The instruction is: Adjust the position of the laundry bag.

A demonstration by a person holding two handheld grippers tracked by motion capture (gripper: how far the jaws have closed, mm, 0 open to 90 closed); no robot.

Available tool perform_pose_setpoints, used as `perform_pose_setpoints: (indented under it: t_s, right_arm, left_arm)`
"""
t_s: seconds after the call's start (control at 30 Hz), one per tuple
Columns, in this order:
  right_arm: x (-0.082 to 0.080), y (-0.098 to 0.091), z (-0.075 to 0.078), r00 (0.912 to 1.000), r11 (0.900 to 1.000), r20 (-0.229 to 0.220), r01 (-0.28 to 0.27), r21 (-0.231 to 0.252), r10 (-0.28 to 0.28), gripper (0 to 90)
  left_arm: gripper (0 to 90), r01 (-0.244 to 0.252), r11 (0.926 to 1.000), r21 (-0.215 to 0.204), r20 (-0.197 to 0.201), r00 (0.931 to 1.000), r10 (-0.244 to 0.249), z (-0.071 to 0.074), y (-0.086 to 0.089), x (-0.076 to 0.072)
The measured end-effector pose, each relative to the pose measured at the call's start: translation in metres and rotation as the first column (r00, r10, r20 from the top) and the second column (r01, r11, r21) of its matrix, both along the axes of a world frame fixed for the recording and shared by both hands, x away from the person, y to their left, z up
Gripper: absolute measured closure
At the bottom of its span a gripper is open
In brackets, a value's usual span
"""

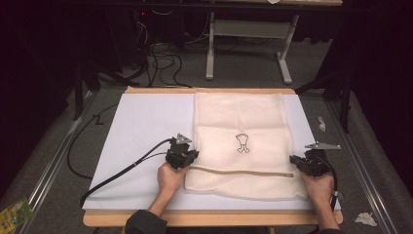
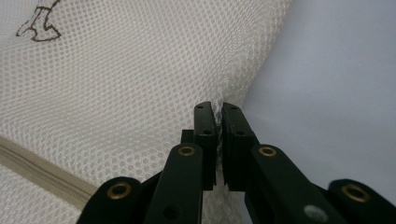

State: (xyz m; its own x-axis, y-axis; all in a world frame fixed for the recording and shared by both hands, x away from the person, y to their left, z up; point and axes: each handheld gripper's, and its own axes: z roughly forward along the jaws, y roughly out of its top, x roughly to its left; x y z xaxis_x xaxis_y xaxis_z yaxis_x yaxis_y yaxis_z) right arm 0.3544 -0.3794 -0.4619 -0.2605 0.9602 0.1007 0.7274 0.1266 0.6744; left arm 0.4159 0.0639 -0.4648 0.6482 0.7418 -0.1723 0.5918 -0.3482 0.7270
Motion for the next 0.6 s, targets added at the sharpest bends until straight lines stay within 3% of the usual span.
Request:
perform_pose_setpoints:
  t_s: [0.17,0.33,0.6]
  right_arm:
    - [-0.002,-0.002,-0.001,0.9996,0.9998,0.024,-0.015,0.016,0.015,87.5]
    - [-0.005,-0.002,0.003,0.9987,0.9976,0.043,-0.029,0.063,0.027,87.4]
    - [-0.002,0.007,0.005,0.9971,0.9965,0.056,-0.055,0.062,0.052,87.5]
  left_arm:
    - [86.2,0.011,0.9999,-0.011,0.022,0.9997,-0.011,0.008,0.005,0.000]
    - [86.0,0.001,0.9998,-0.022,0.027,0.9996,-0.001,0.013,0.010,0.003]
    - [86.0,0.003,0.9999,-0.017,0.044,0.9990,-0.002,0.018,0.019,0.004]
